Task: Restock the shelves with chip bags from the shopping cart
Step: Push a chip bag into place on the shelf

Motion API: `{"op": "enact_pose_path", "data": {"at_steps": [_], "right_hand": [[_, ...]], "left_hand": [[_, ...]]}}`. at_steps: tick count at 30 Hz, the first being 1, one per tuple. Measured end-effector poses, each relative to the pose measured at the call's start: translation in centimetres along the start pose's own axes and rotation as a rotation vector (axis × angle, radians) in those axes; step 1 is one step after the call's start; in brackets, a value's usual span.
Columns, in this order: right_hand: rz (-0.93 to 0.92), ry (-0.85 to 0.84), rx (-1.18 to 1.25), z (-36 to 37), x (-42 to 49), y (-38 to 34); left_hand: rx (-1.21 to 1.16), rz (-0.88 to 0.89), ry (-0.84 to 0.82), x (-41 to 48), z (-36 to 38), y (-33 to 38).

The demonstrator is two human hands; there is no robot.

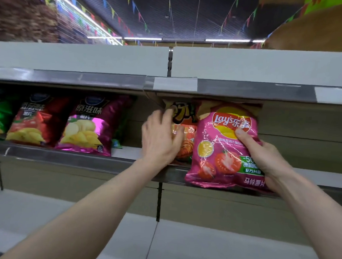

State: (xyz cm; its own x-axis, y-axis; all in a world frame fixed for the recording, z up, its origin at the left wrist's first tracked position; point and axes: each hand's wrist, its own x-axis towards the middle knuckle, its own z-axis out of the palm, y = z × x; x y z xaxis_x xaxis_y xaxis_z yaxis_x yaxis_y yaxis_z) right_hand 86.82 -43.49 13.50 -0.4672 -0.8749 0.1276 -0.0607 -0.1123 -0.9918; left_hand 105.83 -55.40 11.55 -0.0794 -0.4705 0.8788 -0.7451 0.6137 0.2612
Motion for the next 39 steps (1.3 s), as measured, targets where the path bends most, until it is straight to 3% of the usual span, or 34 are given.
{"op": "enact_pose_path", "data": {"at_steps": [2, 4, 6, 8, 11, 12, 13, 19, 24, 27, 31, 35, 39], "right_hand": [[0.006, -0.008, 0.001, 0.0, 0.0, 0.0], [0.013, -0.012, 0.003, 0.1, -0.1, 0.1], [0.02, -0.007, 0.007, 0.2, -0.2, 0.2], [0.018, 0.001, -0.004, 0.2, -0.3, 0.1], [0.005, 0.017, -0.017, 0.0, -0.5, -0.4], [0.0, 0.023, -0.018, -0.1, -0.6, -0.6], [-0.001, 0.028, -0.016, -0.2, -0.7, -0.6], [0.01, 0.076, 0.042, -1.0, -2.1, -0.7], [-0.002, 0.163, 0.021, -4.5, -2.6, -1.2], [0.006, 0.185, -0.042, -6.9, -1.7, -1.5], [0.053, 0.184, -0.096, -10.0, 1.1, -1.8], [0.09, 0.123, -0.135, -12.2, 4.8, -1.6], [0.108, 0.004, -0.131, -12.2, 8.7, -1.4]], "left_hand": [[0.1, 0.22, -0.091, 0.2, 0.2, 0.3], [0.194, 0.231, -0.334, -0.2, 0.4, 0.6], [0.255, 0.21, -0.409, -0.3, 0.9, 0.4], [0.224, 0.22, -0.404, -0.1, 0.8, 0.4], [0.011, 0.243, -0.096, -0.1, 0.0, 1.1], [-0.117, 0.208, -0.01, -0.2, -0.5, 1.8], [-0.246, 0.156, -0.031, -0.4, -1.0, 2.6], [-0.579, -0.15, -0.567, -0.9, -2.6, 7.1], [-0.865, -0.276, -0.744, -1.0, -2.8, 10.9], [-0.871, -0.477, -0.858, -0.1, -0.8, 13.8], [-0.864, -0.596, -0.988, 1.5, 2.5, 16.6], [-0.86, -0.667, -1.015, 2.4, 6.0, 17.6], [-0.874, -0.793, -0.938, 3.5, 9.4, 16.9]]}}
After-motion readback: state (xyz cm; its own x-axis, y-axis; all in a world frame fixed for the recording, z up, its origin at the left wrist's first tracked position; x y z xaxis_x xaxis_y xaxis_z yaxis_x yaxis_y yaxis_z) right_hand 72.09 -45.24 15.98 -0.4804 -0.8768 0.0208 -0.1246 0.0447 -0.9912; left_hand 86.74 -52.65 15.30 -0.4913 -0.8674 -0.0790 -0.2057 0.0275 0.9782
